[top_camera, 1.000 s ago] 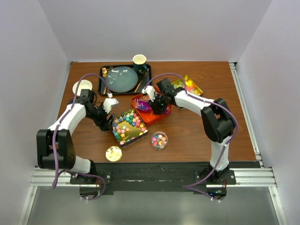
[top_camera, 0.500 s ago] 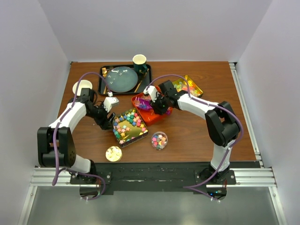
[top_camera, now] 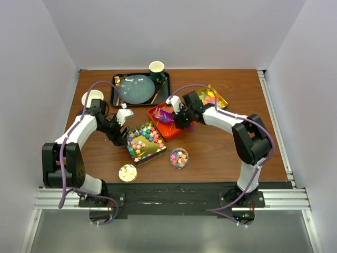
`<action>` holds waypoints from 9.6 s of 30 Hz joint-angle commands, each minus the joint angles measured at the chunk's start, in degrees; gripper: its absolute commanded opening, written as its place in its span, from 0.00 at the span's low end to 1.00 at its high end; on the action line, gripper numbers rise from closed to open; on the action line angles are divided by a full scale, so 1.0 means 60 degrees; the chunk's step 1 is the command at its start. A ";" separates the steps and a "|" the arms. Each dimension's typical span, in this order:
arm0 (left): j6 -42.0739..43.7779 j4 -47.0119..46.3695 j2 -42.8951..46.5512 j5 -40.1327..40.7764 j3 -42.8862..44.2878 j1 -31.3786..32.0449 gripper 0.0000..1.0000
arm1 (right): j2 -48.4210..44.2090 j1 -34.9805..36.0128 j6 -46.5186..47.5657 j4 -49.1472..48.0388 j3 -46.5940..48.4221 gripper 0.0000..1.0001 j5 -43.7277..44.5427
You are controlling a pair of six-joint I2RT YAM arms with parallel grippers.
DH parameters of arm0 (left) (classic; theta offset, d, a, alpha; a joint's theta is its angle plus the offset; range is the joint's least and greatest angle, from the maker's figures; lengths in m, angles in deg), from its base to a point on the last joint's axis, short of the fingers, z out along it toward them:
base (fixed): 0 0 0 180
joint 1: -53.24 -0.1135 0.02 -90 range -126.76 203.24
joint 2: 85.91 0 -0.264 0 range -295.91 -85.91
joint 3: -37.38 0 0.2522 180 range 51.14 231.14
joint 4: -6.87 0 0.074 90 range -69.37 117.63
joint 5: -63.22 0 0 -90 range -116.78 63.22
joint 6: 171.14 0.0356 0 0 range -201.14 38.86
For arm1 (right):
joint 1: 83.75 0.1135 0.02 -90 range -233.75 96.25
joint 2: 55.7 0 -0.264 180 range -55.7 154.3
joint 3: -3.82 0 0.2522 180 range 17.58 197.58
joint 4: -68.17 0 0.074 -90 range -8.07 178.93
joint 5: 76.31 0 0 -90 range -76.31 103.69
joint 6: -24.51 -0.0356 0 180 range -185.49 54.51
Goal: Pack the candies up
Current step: Scoop the fake candies from the storage box, then place the fake candies in the packing bottle, then move the storage box to the center of the board, then scoop the fake candies from the storage box.
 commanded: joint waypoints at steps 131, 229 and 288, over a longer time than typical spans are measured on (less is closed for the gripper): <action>-0.8189 -0.3872 -0.1083 -0.1101 0.0418 0.2792 0.00 | -0.4144 -0.1076 0.4197 0.7607 0.1856 0.00 0.2924; -0.3328 -0.4810 -0.6270 0.1641 0.5180 0.6132 0.55 | -0.3353 -0.4943 0.1791 0.6345 0.2295 0.00 0.2339; -0.7325 -0.6202 0.1494 0.0626 -0.0990 0.0435 0.00 | 0.0880 -0.0388 1.2562 1.0522 0.4596 0.00 0.8842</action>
